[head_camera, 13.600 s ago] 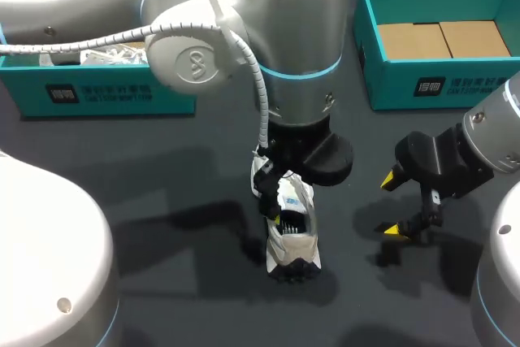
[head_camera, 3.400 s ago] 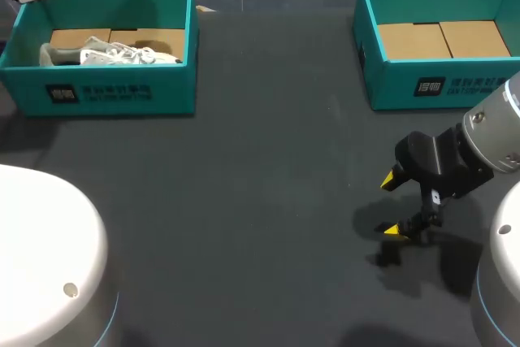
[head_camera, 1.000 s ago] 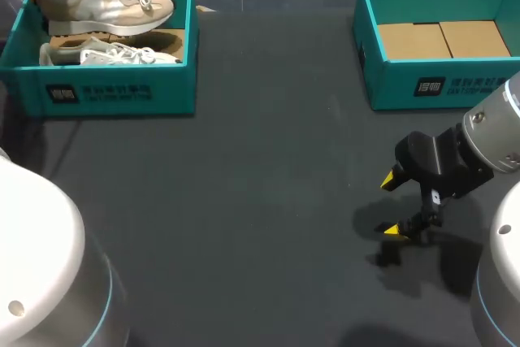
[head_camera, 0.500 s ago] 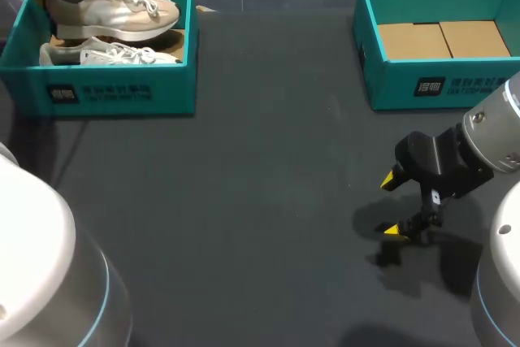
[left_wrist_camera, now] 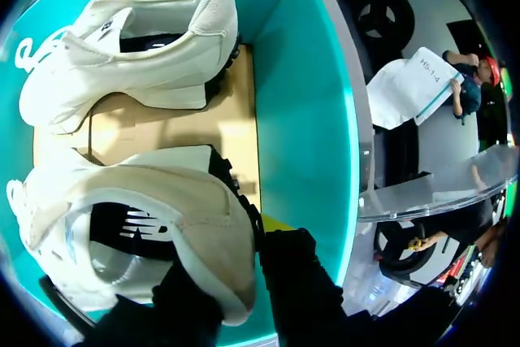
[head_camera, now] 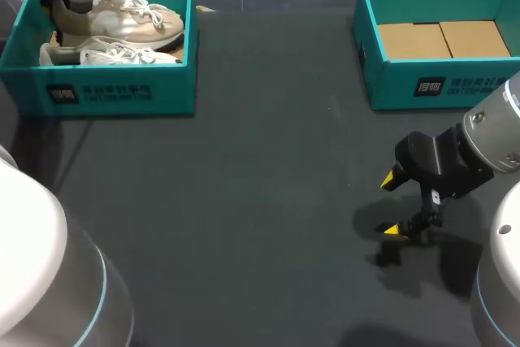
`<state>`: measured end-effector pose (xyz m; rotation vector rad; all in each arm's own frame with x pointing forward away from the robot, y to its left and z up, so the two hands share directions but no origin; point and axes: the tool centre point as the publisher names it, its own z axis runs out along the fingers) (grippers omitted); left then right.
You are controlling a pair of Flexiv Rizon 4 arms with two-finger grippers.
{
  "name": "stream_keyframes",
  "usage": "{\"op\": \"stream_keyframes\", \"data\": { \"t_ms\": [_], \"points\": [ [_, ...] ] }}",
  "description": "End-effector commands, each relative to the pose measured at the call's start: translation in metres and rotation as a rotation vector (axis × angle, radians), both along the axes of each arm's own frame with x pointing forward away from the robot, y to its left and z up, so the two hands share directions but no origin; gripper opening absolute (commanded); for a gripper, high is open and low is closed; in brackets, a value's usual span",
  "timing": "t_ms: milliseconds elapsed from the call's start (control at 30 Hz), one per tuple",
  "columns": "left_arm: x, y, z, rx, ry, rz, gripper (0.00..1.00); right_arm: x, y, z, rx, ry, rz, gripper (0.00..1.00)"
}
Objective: Take the shoe out of the shoebox, open the shoe tongue, remove and reinsert the insole, then place the shoe into the shoebox
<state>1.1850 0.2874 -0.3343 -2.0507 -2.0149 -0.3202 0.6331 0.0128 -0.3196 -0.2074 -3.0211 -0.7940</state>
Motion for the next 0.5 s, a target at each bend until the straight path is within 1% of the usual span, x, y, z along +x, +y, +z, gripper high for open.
{"op": "stream_keyframes", "data": {
  "t_ms": [33, 267, 500],
  "points": [
    [0.002, 0.000, -0.008, 0.007, 0.007, 0.003, 0.00, -0.002, 0.000, 0.000, -0.003, -0.002, -0.002, 1.00],
    [0.001, 0.004, -0.018, 0.003, 0.020, 0.014, 0.00, -0.002, 0.000, 0.000, -0.003, -0.002, -0.002, 1.00],
    [-0.004, 0.009, -0.023, -0.027, 0.018, 0.011, 0.00, -0.002, 0.000, 0.000, -0.003, -0.002, -0.002, 1.00]
  ]
}}
